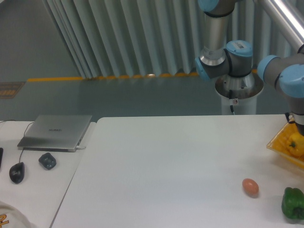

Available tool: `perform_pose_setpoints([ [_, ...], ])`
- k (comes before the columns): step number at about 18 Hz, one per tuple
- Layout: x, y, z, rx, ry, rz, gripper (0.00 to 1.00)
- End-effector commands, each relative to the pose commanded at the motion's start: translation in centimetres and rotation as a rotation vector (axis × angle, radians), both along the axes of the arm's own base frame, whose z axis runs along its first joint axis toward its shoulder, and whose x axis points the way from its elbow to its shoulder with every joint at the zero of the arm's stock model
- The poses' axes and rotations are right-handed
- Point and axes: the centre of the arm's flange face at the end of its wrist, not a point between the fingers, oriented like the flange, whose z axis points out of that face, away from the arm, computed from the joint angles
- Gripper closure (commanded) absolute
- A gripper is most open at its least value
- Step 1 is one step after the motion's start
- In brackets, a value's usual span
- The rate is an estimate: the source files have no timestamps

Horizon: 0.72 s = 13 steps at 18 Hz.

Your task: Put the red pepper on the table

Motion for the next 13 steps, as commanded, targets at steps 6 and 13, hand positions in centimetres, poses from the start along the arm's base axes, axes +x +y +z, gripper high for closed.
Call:
perform_pose_setpoints([
  [6,-3.5,-3.9,-0.6,-0.145,-0.035,-0.162,0.0],
  [13,-6.8,-8.3,-3.5,-0.182,-0.135,-0.208,0.0],
])
